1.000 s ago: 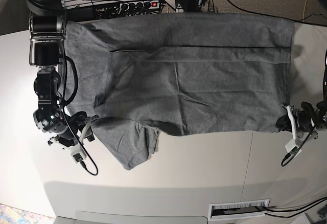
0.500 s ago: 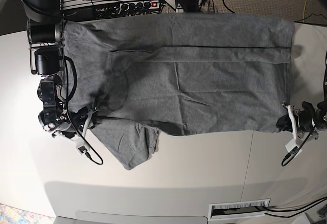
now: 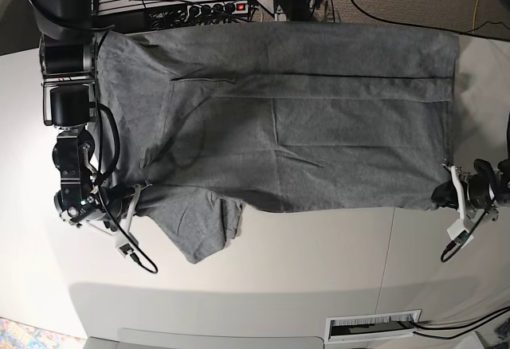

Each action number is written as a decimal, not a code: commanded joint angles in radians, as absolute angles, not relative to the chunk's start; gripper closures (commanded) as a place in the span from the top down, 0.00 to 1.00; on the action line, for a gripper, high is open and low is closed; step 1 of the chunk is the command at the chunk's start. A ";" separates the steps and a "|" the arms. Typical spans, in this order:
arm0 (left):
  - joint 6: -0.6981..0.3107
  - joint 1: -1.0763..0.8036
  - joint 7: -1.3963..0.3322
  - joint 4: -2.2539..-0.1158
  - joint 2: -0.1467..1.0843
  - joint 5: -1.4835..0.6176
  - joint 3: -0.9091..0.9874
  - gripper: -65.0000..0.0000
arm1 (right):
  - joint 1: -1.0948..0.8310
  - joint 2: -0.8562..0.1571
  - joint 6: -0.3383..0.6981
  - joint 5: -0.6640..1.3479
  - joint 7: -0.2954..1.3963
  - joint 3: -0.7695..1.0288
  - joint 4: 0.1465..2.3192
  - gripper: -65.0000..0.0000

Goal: Fold the T-shirt properly
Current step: 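Lift the hem side and fold it over toward the folded edge, then lay the folded strip down and release both grippers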

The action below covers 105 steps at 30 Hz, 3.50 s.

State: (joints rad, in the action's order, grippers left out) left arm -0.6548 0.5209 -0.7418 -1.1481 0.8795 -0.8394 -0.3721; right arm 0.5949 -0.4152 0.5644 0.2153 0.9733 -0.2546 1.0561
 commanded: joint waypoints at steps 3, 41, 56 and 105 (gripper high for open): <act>-0.656 0.548 -0.753 -1.211 0.931 -0.873 -0.361 0.00 | 0.626 -0.432 0.561 0.283 1.027 -0.247 1.159 0.00; -0.698 0.313 -1.074 -1.430 1.169 -1.322 -0.361 0.00 | 0.149 -0.619 0.561 0.360 1.278 -0.120 1.728 0.00; -0.698 0.173 -1.085 -1.430 1.158 -1.336 -0.361 0.00 | -0.105 -0.619 0.564 0.388 1.282 0.033 1.860 0.00; -0.623 0.124 -0.927 -1.673 0.995 -0.981 -0.361 0.10 | 0.110 -0.477 0.564 0.298 0.897 0.176 1.644 0.32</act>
